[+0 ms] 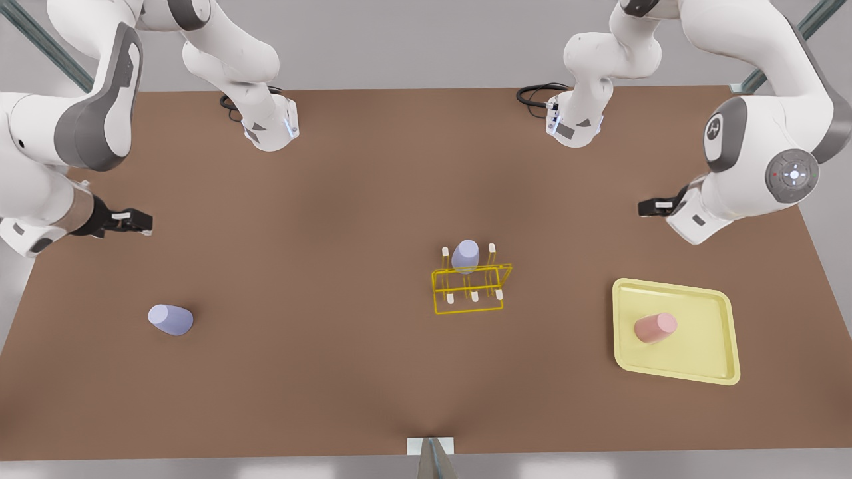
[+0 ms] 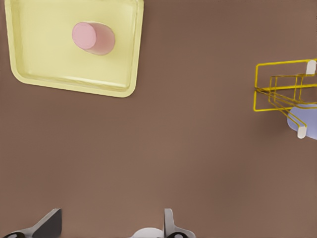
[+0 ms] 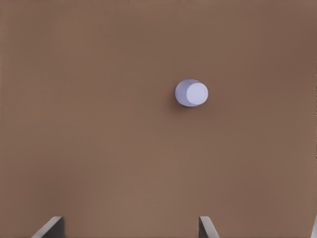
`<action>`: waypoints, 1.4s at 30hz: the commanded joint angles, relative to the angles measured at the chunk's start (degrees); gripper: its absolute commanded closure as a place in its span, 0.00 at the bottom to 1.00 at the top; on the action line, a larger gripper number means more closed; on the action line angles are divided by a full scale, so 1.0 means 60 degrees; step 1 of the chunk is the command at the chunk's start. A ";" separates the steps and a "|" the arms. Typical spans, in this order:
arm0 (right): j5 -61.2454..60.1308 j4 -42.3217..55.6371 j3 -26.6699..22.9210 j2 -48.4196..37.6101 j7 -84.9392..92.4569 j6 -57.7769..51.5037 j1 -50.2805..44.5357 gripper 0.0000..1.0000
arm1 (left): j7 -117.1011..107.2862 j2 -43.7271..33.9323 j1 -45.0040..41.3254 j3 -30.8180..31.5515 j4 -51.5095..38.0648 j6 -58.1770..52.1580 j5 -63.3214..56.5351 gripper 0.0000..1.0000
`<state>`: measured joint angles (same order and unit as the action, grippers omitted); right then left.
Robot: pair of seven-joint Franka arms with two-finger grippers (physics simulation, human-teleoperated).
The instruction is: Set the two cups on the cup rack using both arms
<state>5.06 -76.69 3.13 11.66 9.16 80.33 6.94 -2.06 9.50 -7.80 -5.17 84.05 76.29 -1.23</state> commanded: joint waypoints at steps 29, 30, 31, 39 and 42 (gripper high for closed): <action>-0.0389 -0.1530 -0.0287 0.4780 0.2429 0.7208 0.1568 0.00 | 0.3567 0.5579 0.2281 0.0290 0.0304 0.8599 0.0074 0.00; -0.0389 -0.1574 -0.0287 0.4794 0.2429 0.7252 0.1568 0.00 | 0.3567 0.5594 0.2281 0.0319 0.0304 0.8613 0.0074 0.00; -0.0389 -0.1720 -0.0287 0.4809 0.2429 0.7427 0.1568 0.00 | 0.3567 0.5653 0.2281 0.0319 0.0289 0.8642 0.0074 0.00; -0.0418 -0.2424 -0.0272 0.4794 0.2429 0.8292 0.1641 0.00 | 0.3567 0.5858 0.2384 0.0319 0.0362 0.8818 0.0088 0.00; -0.0433 -0.2483 -0.0272 0.4853 0.2429 0.8438 0.1670 0.00 | 0.3567 0.5858 0.2398 0.0319 0.0523 0.8804 0.0103 0.00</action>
<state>2.57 -91.54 1.49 40.75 21.26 128.41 16.91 15.75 44.51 6.51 -3.25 86.82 128.56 -0.58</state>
